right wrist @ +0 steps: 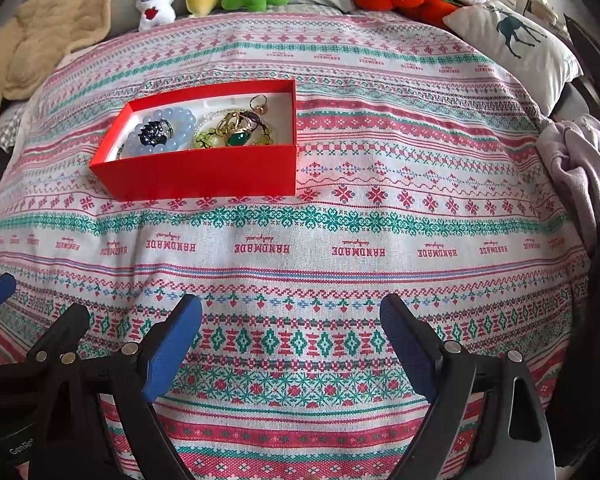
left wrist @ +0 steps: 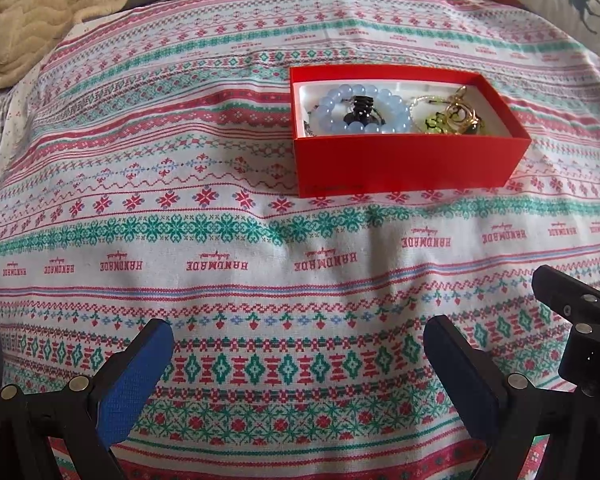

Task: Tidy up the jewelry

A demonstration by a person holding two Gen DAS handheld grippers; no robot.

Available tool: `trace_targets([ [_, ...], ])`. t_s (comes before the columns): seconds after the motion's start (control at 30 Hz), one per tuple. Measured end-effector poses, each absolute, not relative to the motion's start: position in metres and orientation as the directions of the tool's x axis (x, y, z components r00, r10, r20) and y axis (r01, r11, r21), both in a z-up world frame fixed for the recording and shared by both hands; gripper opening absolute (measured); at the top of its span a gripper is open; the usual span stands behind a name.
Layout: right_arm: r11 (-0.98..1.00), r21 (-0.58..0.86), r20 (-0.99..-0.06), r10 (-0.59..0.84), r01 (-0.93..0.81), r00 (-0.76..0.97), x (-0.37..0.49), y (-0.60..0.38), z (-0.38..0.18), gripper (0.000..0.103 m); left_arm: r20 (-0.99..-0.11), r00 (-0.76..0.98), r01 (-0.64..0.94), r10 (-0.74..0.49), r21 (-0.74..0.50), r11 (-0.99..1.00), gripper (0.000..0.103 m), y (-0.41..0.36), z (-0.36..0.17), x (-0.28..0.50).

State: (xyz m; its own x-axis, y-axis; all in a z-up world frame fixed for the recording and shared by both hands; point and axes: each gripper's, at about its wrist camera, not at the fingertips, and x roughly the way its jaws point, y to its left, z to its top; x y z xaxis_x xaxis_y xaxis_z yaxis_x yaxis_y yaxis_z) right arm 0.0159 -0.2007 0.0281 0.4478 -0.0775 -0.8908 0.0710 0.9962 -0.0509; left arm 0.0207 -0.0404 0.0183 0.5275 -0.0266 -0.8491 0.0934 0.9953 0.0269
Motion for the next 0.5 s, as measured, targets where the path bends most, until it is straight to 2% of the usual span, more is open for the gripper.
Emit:
trace_targets([
  [0.5, 0.996, -0.053, -0.892, -0.079, 0.070, 0.445, 0.0160, -0.1997, 0.0276, 0.092, -0.844, 0.537, 0.080, 0.002, 0.053, 0.995, 0.103, -0.0388, 0.0179, 0.0212],
])
